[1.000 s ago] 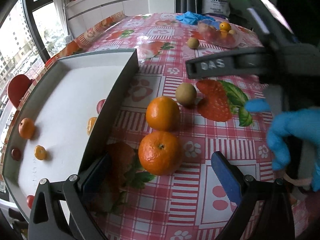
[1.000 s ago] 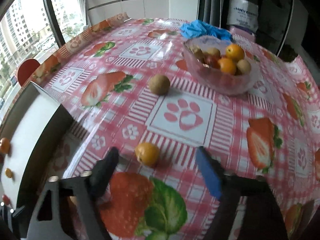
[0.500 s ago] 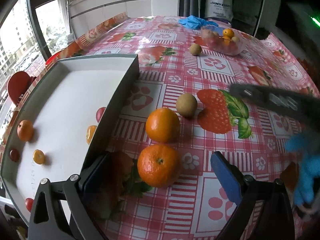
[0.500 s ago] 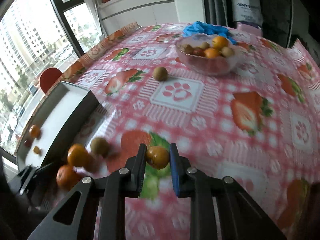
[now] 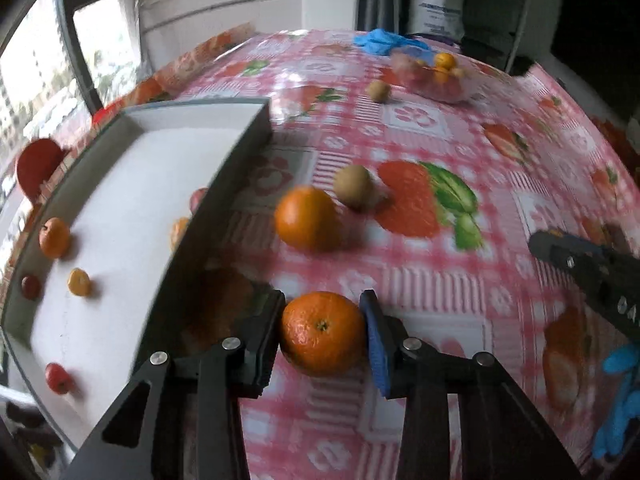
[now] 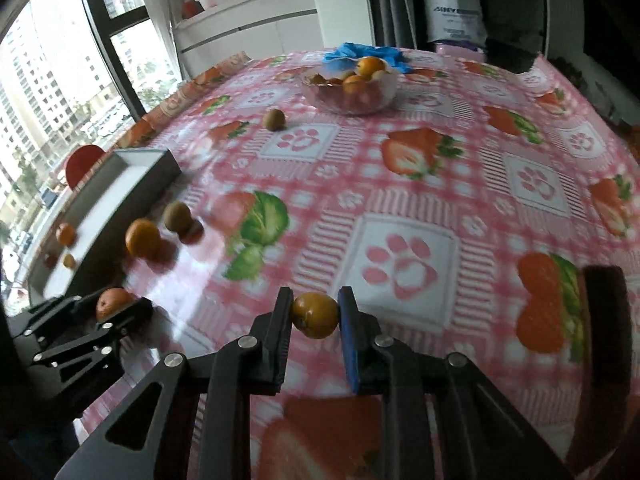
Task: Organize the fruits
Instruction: 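Position the left gripper around a mandarin while the right gripper approaches a yellow cherry tomato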
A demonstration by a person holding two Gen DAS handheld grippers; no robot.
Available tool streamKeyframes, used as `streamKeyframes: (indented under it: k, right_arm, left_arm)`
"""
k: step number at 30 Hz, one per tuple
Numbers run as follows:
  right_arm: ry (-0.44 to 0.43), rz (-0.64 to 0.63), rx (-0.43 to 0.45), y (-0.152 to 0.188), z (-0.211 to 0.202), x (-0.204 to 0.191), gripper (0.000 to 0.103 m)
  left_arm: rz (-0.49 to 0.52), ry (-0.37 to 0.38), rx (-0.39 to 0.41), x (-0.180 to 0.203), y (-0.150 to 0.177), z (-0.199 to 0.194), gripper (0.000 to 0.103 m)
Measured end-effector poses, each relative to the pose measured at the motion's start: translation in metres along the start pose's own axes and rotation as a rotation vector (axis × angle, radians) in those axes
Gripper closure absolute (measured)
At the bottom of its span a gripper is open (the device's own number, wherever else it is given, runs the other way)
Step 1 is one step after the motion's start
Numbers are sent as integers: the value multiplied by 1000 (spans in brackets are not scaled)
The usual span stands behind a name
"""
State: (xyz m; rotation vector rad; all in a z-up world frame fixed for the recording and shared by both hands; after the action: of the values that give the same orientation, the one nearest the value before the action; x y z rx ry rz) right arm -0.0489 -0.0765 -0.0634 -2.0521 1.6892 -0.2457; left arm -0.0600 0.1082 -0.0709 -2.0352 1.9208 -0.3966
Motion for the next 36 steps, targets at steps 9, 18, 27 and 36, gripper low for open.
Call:
streamKeyframes:
  k: [9, 18, 27, 36]
  right_arm:
    - [16, 0, 13, 14, 1, -1, 72]
    - [190, -115, 15, 14, 5, -21, 31]
    - [151, -86, -8, 13, 13, -19, 18]
    - [130, -80, -8, 14, 16, -20, 12]
  left_arm:
    - [45, -80, 113, 6, 5, -7, 56]
    - [-52, -43, 120, -12, 2, 1, 17]
    - [-52, -8, 107, -8, 4, 5, 10]
    - [-64, -6, 111, -10, 4, 5, 10]
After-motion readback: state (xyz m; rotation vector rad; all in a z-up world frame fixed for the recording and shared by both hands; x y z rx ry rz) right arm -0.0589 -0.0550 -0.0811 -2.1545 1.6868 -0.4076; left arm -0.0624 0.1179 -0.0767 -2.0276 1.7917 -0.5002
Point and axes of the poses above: each gripper's, at about its wrist camera, not at the fingertips, and z roughly the way its jaws point, x to its right, y to its underside, the point moved 10 cm from there along z, roughly the way its jaws point, and after that the axes turned 9 degrees about -x, right-handed, at the moved point
